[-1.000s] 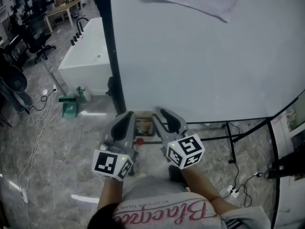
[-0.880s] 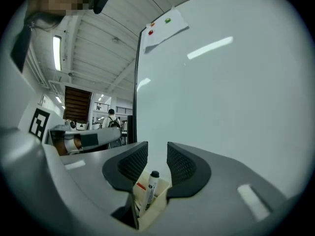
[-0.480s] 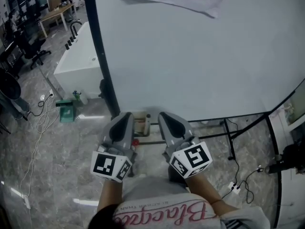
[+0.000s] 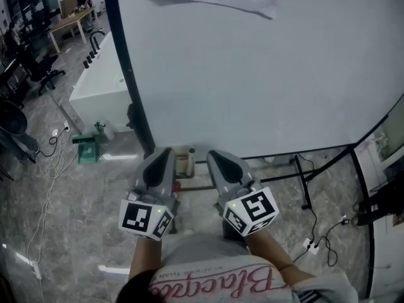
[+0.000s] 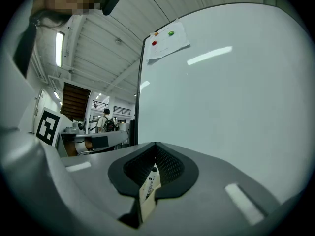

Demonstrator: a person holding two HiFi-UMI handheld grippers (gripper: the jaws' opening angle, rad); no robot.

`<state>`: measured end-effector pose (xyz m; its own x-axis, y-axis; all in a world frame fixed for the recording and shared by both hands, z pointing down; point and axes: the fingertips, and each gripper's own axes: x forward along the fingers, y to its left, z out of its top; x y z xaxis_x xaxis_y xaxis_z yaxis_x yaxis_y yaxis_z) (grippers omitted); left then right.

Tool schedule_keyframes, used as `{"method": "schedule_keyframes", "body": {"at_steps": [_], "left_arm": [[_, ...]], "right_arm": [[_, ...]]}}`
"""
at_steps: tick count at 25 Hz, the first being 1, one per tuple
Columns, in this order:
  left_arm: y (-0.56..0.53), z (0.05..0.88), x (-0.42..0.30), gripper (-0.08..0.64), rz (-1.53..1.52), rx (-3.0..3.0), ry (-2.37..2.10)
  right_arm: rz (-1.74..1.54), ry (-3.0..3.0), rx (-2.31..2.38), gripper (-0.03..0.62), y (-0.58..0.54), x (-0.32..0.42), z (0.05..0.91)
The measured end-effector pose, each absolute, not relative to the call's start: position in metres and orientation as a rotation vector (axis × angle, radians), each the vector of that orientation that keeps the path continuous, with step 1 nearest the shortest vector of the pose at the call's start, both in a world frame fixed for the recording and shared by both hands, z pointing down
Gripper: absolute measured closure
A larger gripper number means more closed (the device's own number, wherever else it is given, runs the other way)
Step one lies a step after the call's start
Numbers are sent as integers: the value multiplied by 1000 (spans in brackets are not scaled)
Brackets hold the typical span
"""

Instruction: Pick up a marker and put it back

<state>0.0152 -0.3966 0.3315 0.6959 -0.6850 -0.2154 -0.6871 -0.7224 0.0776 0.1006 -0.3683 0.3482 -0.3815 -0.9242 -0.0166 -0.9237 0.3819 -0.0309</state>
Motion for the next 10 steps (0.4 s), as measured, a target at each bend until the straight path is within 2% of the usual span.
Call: {"method": "schedule_keyframes", "body": {"at_steps": [10], "left_arm": [[-388, 330, 19, 560, 367, -2884, 1151]], "right_arm": [[-30, 2609, -1719, 591, -358, 101, 350]]}}
